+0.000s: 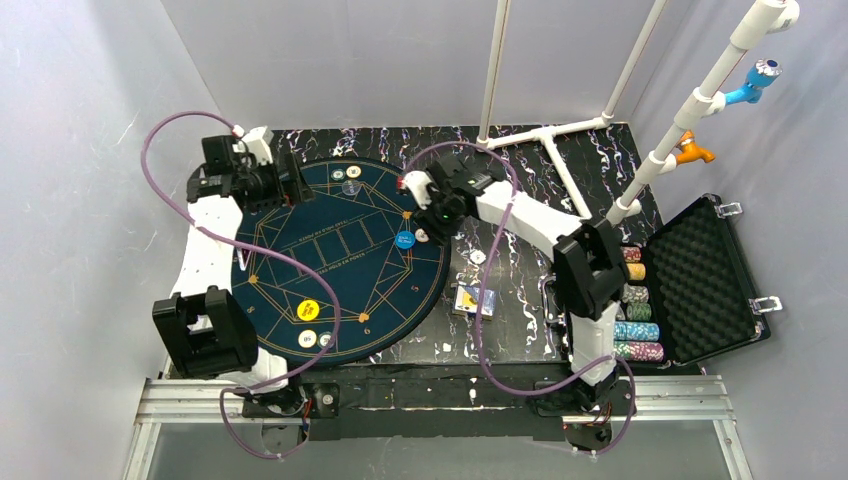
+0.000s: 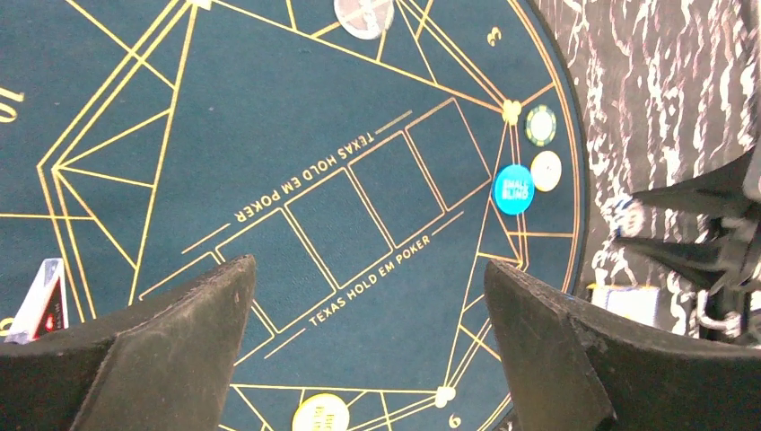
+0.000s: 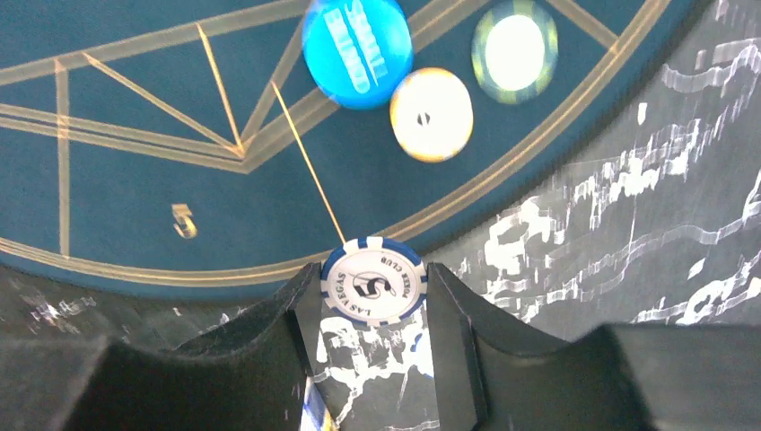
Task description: Distribute texas hold em gaming equipment
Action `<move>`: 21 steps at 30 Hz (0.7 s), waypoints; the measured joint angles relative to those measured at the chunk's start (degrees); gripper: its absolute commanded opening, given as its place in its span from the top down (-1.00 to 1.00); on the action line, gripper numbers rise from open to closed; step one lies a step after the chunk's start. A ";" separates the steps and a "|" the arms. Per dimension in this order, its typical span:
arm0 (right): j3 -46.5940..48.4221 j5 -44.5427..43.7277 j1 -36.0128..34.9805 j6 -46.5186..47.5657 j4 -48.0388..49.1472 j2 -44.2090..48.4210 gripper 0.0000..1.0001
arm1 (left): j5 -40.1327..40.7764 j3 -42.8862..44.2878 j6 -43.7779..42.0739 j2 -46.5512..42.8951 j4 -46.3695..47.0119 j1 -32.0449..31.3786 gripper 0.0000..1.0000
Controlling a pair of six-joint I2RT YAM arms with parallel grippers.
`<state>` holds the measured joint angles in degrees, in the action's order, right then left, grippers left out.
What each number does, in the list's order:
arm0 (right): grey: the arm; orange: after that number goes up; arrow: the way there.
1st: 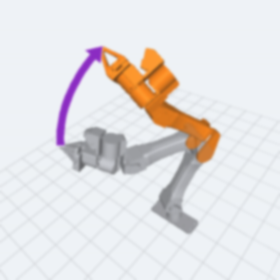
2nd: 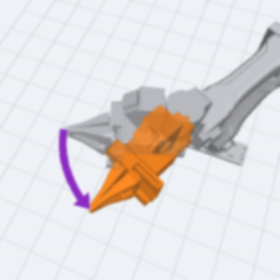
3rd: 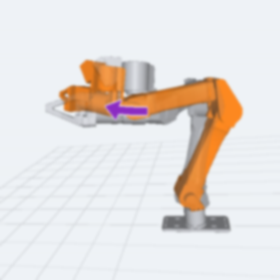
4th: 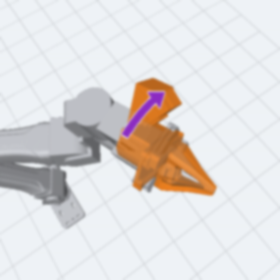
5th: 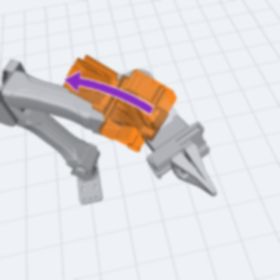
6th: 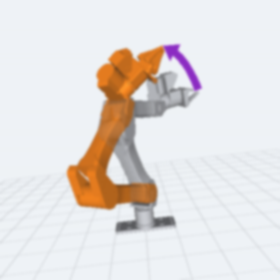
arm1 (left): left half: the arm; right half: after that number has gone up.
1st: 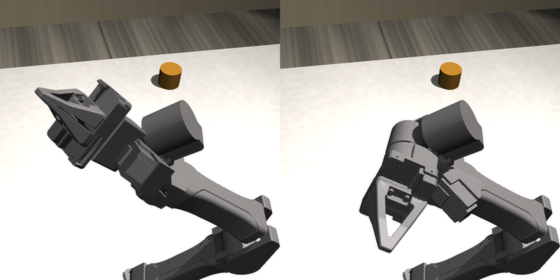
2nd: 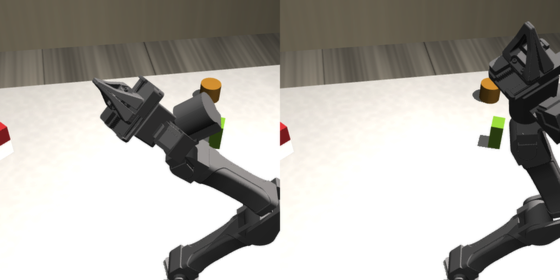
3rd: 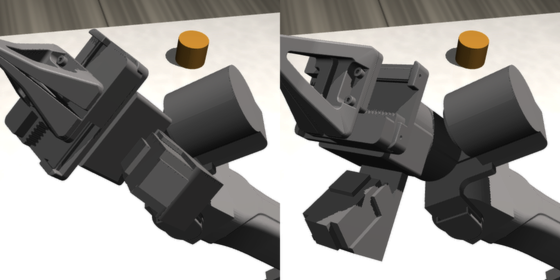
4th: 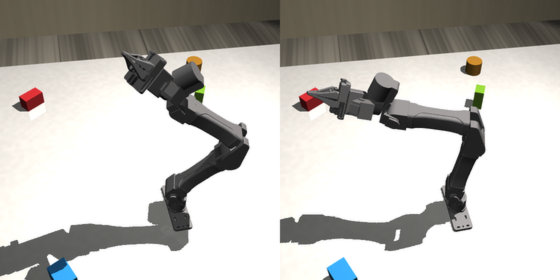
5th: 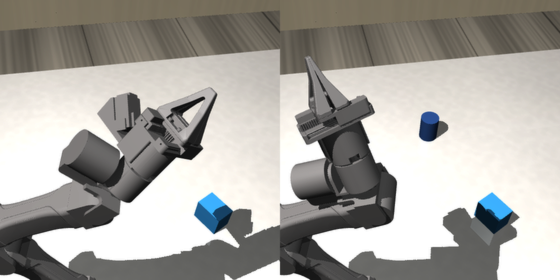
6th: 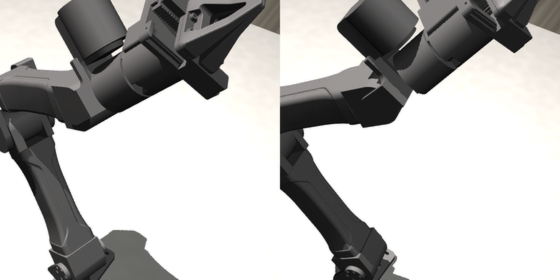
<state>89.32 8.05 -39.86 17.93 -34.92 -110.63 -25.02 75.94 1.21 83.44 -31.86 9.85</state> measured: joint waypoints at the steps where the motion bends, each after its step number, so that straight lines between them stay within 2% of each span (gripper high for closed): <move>1: 2.10 -0.07 -1.03 -0.11 -0.98 -1.01 0.97 | -0.87 0.81 0.57 0.48 -0.55 1.03 -0.97; 5: 15.76 0.11 -6.64 -0.72 0.81 -9.97 0.97 | -3.74 4.68 2.32 3.41 -2.05 6.19 -0.97; 12: 26.84 1.05 -14.86 -2.67 1.53 -21.70 0.97 | -5.42 5.14 3.13 4.39 -5.25 12.55 -0.97; 13: 27.69 1.11 -15.69 -2.91 1.64 -22.95 0.89 | -5.77 5.16 3.13 4.39 -5.60 13.20 -0.97; 15: 28.81 1.09 -16.94 -3.19 1.73 -24.57 0.57 | -6.78 5.16 3.10 4.39 -6.19 14.60 -0.97; 16: 29.11 1.07 -17.33 -3.23 1.77 -25.03 0.20 | -7.30 5.16 3.08 4.39 -6.36 15.12 -0.97; 17: 29.33 1.05 -17.64 -3.23 1.77 -25.44 0.02 | -7.74 5.16 3.02 4.39 -6.56 15.63 -0.97; 18: 29.42 1.07 -17.81 -3.23 1.90 -25.66 -0.27 | -8.02 5.16 2.86 4.39 -6.62 15.96 -0.97; 21: 29.55 0.98 -17.86 -3.23 1.79 -25.75 -0.70 | -9.01 5.16 2.29 4.39 -6.93 16.37 -0.97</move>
<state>118.87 9.04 -57.71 14.70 -33.12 -136.38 -34.02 81.10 3.51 87.83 -38.79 26.22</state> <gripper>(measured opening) 0.672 0.983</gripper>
